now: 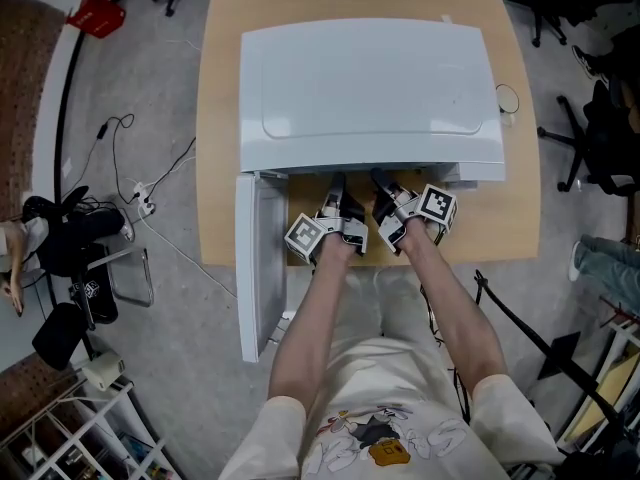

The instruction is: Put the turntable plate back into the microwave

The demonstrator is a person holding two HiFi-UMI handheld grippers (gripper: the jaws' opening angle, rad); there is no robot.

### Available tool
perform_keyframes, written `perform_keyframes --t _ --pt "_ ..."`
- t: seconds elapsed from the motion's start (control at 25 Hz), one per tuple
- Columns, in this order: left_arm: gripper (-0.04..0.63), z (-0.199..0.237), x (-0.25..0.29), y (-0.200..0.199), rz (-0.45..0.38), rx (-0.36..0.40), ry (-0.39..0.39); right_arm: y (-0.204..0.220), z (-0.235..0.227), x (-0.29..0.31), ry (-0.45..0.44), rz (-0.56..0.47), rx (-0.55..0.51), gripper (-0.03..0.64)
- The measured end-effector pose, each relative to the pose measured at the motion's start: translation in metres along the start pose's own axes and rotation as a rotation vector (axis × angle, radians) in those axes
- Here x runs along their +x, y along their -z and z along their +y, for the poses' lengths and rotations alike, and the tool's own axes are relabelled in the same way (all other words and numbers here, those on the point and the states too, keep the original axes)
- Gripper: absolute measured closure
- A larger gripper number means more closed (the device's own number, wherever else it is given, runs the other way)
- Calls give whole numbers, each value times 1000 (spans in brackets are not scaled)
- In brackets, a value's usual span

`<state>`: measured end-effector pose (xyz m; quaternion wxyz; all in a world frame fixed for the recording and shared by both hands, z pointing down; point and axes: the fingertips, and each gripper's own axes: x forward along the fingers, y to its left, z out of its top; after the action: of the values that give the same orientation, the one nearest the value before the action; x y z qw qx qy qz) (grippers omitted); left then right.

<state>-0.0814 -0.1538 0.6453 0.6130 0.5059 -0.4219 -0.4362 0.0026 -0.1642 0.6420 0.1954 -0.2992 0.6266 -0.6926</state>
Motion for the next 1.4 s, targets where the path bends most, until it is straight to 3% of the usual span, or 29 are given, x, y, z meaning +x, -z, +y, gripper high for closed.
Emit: perform_keyframes --t 0.12,0.2,0.52,0.72,0.92,1.08,1.4 --pt "561 4 2 3 5 8 -3 8 -6 0 30 31 -16 530" --pt "563 -2 6 6 6 -11 8 12 -9 2 47 37 -26 569" --pt "560 8 -1 6 33 -20 -17 12 -12 3 59 11 -15 572" --pt "568 -2 -4 14 23 -56 14 10 -12 3 51 12 -19 572" --pt "564 1 -5 14 41 -37 12 11 -14 2 26 21 -6 571" --pt "557 14 -21 15 62 27 -53 18 -18 -10 53 24 -6 561" --pt "560 11 -26 17 55 28 -49 24 -21 -16 60 27 -5 570"
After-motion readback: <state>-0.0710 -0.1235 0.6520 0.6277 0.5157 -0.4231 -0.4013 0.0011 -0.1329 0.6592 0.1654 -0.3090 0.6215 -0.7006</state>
